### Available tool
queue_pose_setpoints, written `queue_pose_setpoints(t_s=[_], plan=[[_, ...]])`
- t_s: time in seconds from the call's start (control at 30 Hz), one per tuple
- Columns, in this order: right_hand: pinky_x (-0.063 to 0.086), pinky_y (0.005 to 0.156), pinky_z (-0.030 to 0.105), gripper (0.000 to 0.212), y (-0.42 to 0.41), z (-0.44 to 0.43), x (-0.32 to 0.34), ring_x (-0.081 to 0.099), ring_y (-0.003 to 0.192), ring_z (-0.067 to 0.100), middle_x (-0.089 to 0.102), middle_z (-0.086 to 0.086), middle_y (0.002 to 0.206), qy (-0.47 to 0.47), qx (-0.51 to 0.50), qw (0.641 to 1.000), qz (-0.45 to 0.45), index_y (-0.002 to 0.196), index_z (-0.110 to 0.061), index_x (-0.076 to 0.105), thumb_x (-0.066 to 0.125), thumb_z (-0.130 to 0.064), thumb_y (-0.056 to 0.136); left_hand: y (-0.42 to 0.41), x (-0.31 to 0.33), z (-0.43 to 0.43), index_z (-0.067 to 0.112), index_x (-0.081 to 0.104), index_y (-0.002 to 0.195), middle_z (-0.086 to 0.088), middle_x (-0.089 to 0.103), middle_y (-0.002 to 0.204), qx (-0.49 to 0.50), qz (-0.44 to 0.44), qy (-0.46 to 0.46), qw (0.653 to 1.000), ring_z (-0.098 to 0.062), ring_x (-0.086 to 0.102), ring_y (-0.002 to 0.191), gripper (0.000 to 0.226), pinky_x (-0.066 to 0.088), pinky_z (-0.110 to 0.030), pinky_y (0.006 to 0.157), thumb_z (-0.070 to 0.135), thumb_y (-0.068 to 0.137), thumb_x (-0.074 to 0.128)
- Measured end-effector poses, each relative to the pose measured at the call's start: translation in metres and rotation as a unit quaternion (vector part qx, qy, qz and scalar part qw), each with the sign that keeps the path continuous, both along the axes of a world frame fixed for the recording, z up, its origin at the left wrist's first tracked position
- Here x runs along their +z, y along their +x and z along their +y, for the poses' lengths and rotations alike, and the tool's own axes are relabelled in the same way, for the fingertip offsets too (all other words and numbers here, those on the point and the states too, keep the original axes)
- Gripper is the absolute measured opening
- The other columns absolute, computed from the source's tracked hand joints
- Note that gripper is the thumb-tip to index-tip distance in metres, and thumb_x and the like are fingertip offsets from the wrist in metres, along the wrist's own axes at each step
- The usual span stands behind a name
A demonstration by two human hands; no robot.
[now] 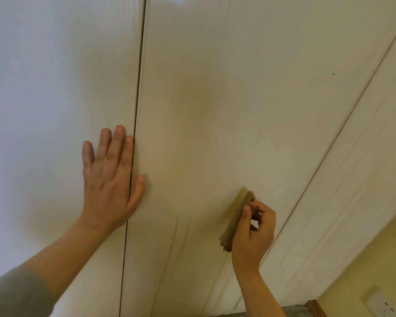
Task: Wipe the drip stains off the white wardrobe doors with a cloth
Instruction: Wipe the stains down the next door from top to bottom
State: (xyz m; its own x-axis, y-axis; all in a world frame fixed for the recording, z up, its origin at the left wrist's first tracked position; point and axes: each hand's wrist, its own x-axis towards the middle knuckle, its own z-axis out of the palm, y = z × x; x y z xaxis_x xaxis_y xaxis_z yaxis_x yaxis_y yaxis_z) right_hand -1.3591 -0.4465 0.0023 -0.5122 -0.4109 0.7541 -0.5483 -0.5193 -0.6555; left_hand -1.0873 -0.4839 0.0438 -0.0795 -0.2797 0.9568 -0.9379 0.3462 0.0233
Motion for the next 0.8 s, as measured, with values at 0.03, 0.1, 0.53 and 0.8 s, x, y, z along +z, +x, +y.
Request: queue_pose_setpoints(t_s=[0.03,0.1,0.53,0.8], plan=[[0.046,0.073,0.017,0.01,0.007,0.0,-0.003,0.056,0.089,0.006,0.056,-0.008,0.098,-0.002,0.006,1.0,0.01,0.104,-0.02,0.056,0.053,-0.019,0.095,0.0,-0.013,0.003,0.0,0.018,0.155,-0.021,0.016,0.162,-0.006,0.003,0.008,1.0,-0.033,0.005,0.153,0.071,0.006,-0.062,0.119,0.033,0.095,0.038],[0.046,0.07,0.014,0.009,0.019,0.003,-0.004,0.055,0.09,0.005,0.055,-0.009,0.099,-0.006,0.014,1.0,0.025,0.103,-0.019,0.056,0.053,-0.018,0.095,0.0,-0.036,0.007,0.0,0.019,0.154,-0.021,0.016,0.162,-0.018,0.012,0.023,1.0,-0.034,0.006,0.152,0.071,0.008,-0.065,0.118,0.032,0.094,0.038],[0.052,0.063,0.036,0.008,0.052,0.003,-0.045,0.056,0.089,0.011,0.054,-0.009,0.099,-0.007,0.073,0.993,0.09,0.101,-0.025,0.056,0.053,-0.02,0.095,0.015,-0.112,-0.001,0.007,0.007,0.158,-0.009,-0.008,0.166,0.037,0.0,0.042,0.998,-0.031,-0.008,0.152,0.072,-0.002,-0.057,0.119,0.034,0.099,0.037],[0.049,0.067,0.025,0.011,0.051,-0.027,-0.043,0.056,0.091,0.007,0.056,0.006,0.099,-0.085,0.149,0.975,0.141,0.1,-0.015,0.063,0.059,-0.01,0.091,-0.007,-0.126,0.01,0.008,0.011,0.157,-0.01,0.002,0.164,0.046,0.089,0.066,0.993,-0.028,-0.006,0.153,0.068,-0.002,-0.052,0.122,0.031,0.098,0.035]])
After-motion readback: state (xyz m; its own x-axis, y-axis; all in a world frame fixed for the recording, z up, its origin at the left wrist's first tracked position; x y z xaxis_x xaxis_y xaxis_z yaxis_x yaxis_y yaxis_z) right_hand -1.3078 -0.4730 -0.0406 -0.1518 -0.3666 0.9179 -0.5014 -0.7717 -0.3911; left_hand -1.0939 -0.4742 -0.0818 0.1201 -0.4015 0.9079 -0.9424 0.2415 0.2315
